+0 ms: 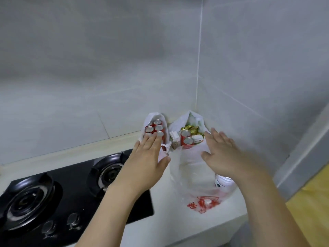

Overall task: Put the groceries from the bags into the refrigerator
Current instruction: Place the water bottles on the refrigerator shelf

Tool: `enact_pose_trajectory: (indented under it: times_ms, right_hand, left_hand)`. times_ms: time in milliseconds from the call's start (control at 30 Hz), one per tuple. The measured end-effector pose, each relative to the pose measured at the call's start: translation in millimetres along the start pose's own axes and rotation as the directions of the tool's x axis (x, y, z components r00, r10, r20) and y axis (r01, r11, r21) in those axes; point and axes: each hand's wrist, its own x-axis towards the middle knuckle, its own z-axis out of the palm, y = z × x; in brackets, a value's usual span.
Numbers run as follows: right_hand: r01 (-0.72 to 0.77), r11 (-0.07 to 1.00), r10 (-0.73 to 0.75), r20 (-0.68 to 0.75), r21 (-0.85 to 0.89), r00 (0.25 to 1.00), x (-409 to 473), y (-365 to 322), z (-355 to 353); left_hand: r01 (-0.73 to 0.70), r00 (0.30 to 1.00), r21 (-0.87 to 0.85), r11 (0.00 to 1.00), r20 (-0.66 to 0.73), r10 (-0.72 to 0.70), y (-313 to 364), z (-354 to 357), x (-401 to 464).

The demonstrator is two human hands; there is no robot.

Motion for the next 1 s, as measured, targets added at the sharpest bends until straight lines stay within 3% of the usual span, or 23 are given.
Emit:
enact_pose_trajectory:
  times_ms: [233, 367, 567, 833, 1000]
  right_hand:
    - [-0.180, 0.983, 0.179, 0.066, 0.024, 0.982, 57.8, 57.2, 11.8]
    - [-0.254, 0.964, 0.246, 0.100, 0.078, 0.964, 82.6, 96.4, 18.8]
    - [-0.319, 0.944, 0.305, 0.141, 0.088, 0.942, 109.3, 150.1, 27.4]
    - [-0.157, 0.979, 0.106, 0.322, 0.134, 0.941, 138.7, 175.8, 39.9]
    - [-0.122, 0.930, 0.004, 0.325, 0.346, 0.946, 141.2, 183.7, 52.3]
  left_hand:
    - [-0.094, 0.986, -0.097, 0.991, 0.127, 0.106, -0.1, 40.6, 78.2]
    - [-0.201, 0.950, -0.139, 0.970, 0.213, 0.227, 14.4, 79.0, 112.7]
    - [-0.214, 0.881, -0.161, 0.964, 0.395, 0.261, 57.5, 128.5, 138.3]
    - [-0.075, 0.868, -0.221, 0.972, 0.466, 0.173, 108.2, 172.8, 144.6]
    - [-0.020, 0.909, -0.232, 0.972, 0.400, 0.114, 119.4, 194.0, 142.3]
